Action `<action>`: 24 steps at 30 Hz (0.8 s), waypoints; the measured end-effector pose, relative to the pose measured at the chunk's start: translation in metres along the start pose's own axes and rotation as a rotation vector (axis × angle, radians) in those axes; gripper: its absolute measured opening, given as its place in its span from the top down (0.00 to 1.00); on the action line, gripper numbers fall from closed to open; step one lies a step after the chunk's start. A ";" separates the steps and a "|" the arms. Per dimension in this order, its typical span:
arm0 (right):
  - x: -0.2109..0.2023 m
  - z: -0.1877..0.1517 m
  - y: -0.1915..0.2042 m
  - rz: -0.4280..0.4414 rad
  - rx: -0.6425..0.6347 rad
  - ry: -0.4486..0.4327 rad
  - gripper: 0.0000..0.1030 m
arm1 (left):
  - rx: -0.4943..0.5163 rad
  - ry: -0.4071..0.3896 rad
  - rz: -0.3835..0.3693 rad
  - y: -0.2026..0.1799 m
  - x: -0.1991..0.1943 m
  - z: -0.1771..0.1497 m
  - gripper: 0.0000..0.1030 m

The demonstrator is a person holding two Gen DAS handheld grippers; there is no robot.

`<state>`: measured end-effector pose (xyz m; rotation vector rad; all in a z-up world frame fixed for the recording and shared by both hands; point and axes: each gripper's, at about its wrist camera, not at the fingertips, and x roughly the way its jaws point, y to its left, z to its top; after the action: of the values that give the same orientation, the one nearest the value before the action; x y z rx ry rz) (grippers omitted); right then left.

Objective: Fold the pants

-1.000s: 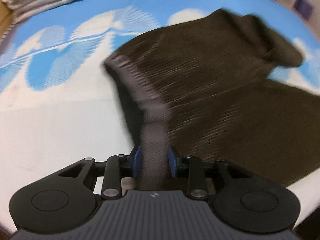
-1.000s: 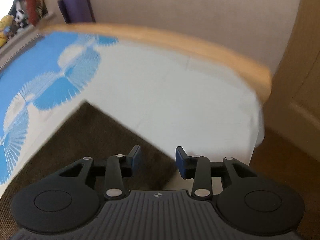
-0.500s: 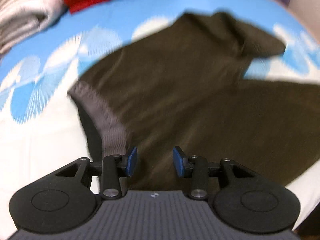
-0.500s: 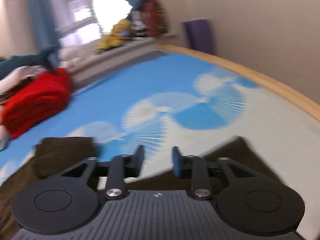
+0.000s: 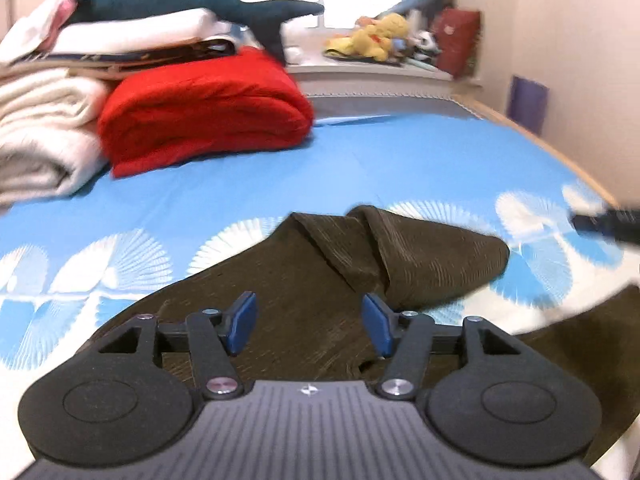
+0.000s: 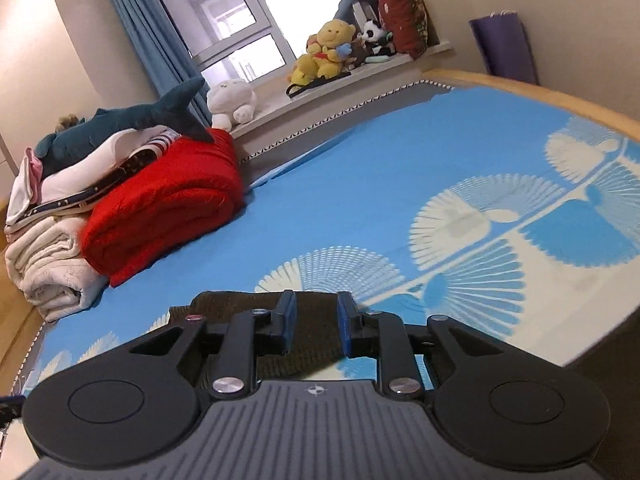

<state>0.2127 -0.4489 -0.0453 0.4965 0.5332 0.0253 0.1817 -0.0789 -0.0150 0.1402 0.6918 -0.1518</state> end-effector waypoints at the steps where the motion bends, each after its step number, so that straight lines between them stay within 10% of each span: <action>1: 0.009 -0.001 0.004 -0.005 -0.008 0.012 0.77 | 0.029 0.058 0.038 -0.008 0.014 -0.004 0.41; 12: 0.097 0.004 0.010 -0.079 -0.027 0.090 0.77 | -0.010 0.160 0.024 -0.002 0.064 -0.010 0.45; 24: 0.160 0.002 -0.013 -0.104 0.134 0.181 0.46 | -0.033 0.195 0.022 0.017 0.072 -0.012 0.45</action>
<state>0.3506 -0.4376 -0.1272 0.6004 0.7414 -0.0664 0.2320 -0.0665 -0.0687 0.1318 0.8860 -0.1064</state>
